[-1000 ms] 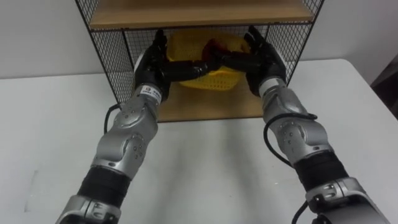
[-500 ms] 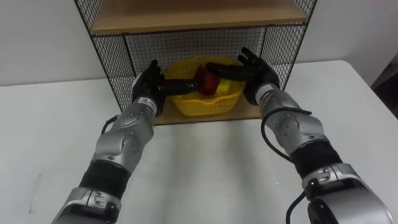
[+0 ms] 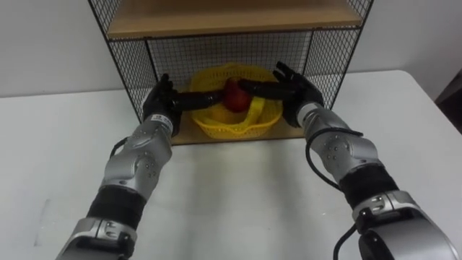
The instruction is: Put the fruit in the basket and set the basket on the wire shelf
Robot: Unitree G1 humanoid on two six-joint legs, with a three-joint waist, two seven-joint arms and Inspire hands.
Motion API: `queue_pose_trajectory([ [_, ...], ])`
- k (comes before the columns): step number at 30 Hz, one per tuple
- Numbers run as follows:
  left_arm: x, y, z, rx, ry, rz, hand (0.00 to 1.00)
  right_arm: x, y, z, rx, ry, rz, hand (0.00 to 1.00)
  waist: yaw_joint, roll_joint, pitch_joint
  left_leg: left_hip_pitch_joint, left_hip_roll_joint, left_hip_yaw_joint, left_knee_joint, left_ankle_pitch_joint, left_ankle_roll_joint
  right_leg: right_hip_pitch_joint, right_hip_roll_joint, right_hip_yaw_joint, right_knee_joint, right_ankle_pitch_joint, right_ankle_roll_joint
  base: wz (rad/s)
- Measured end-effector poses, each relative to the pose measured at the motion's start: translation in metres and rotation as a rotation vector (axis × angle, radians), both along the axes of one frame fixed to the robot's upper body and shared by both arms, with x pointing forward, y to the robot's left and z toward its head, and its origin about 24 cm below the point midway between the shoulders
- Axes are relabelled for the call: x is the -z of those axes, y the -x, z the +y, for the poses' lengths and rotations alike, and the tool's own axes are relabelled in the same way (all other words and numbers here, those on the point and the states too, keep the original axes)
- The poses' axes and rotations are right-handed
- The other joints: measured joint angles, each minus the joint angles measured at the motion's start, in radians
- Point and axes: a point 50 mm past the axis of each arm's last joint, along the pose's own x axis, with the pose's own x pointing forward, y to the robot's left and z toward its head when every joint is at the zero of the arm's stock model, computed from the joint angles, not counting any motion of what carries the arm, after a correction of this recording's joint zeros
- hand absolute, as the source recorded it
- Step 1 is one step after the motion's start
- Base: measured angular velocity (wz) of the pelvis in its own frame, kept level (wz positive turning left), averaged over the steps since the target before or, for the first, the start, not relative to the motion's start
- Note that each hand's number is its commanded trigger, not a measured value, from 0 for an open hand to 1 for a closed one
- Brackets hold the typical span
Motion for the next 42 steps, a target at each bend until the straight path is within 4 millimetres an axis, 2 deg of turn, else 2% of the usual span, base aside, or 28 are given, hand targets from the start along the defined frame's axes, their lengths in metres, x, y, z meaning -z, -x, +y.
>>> queue_pose_trajectory([
  [5,-0.007,0.008,0.005,-0.007,-0.014,-0.057,0.0,-0.014,0.001,-0.011,0.03,-0.017,-0.076,0.0,0.001,0.0,-0.0009,0.008,0.0,0.001,-0.001,0.0,0.0,0.002,0.0,0.0,0.001,0.0,0.0,-0.01],
  [8,-0.008,0.011,0.006,-0.009,-0.035,-0.073,0.0,-0.012,0.005,-0.015,0.043,-0.01,-0.081,0.0,0.001,-0.002,-0.0059,0.016,0.001,0.001,-0.003,0.001,-0.001,0.005,0.0,0.009,0.003,0.0,0.0,-0.09],
  [10,-0.009,0.014,0.008,-0.009,-0.058,-0.088,0.0,-0.006,0.012,-0.017,0.046,-0.01,-0.075,0.0,0.003,-0.003,-0.0068,0.029,0.0,0.001,-0.003,0.001,-0.001,0.019,0.0,0.012,0.003,0.0,0.0,-0.05],
  [13,-0.017,0.018,0.009,0.008,-0.055,-0.142,0.0,-0.008,0.018,-0.018,0.05,0.004,-0.101,0.0,0.006,-0.005,-0.0093,0.03,0.001,0.0,-0.003,0.002,-0.002,0.019,0.001,0.012,0.003,-0.001,0.0,0.0],
  [14,-0.018,0.019,0.009,0.01,-0.054,-0.151,0.0,-0.008,0.02,-0.018,0.049,0.012,-0.109,0.0,0.006,-0.006,-0.0108,0.031,0.001,0.0,-0.003,0.002,-0.002,0.02,0.001,0.013,0.002,-0.001,0.0,0.0],
  [16,-0.025,0.021,0.009,0.012,-0.054,-0.185,0.0,-0.01,0.025,-0.019,0.043,0.037,-0.135,0.0,0.005,-0.02,-0.0213,0.035,0.0,-0.002,-0.003,0.002,-0.002,0.028,0.001,0.01,-0.002,-0.001,0.0,0.02],
  [17,-0.027,0.021,0.009,0.012,-0.053,-0.194,0.0,-0.011,0.026,-0.019,0.043,0.039,-0.142,0.0,0.005,-0.023,-0.021,0.04,-0.001,-0.002,-0.003,0.002,-0.002,0.036,0.001,0.01,-0.008,-0.001,0.0,0.0],
  [18,-0.03,0.021,0.009,0.013,-0.054,-0.206,0.0,-0.012,0.028,-0.019,0.041,0.038,-0.15,0.0,0.005,-0.027,-0.0239,0.049,-0.003,-0.002,-0.006,0.002,-0.002,0.046,0.001,0.01,-0.015,-0.001,0.0,0.0],
  [22,-0.045,0.024,0.01,0.017,-0.053,-0.276,0.0,-0.024,0.03,-0.018,0.043,0.043,-0.207,0.0,0.004,-0.029,-0.0238,0.061,-0.008,-0.004,-0.008,0.002,-0.002,0.056,0.0,0.009,-0.019,-0.001,0.001,0.0],
  [29,-0.052,0.036,0.01,0.032,-0.045,-0.334,0.0,-0.04,0.043,-0.021,0.029,0.029,-0.308,0.0,-0.002,-0.03,-0.0225,0.046,-0.007,-0.012,-0.007,0.002,-0.002,0.049,0.002,0.009,-0.031,-0.001,0.001,0.02],
  [32,-0.053,0.04,0.011,0.039,-0.048,-0.343,0.0,-0.041,0.051,-0.023,0.018,0.038,-0.328,0.0,-0.003,-0.029,-0.0215,0.043,-0.007,-0.011,-0.006,0.002,-0.002,0.047,0.002,0.01,-0.032,-0.001,0.001,0.0],
  [35,-0.048,0.045,0.01,0.069,-0.055,-0.336,0.0,-0.037,0.058,-0.025,0.009,0.067,-0.329,0.0,-0.001,-0.026,-0.0196,0.047,-0.007,-0.01,-0.007,0.001,-0.002,0.05,0.002,0.011,-0.032,0.0,0.001,0.0],
  [40,-0.023,0.069,0.012,0.112,-0.04,-0.286,0.0,-0.026,0.078,-0.032,0.011,0.121,-0.325,0.0,0.001,-0.013,-0.011,0.044,-0.007,-0.009,-0.007,0.001,-0.002,0.048,0.004,0.015,-0.036,0.0,0.002,0.0],
  [42,-0.016,0.075,0.014,0.121,-0.037,-0.264,0.0,-0.019,0.084,-0.034,0.009,0.143,-0.307,0.0,0.001,-0.009,-0.0117,0.035,-0.007,-0.009,-0.007,0.001,-0.002,0.038,0.004,0.015,-0.035,0.0,0.002,0.0],
])
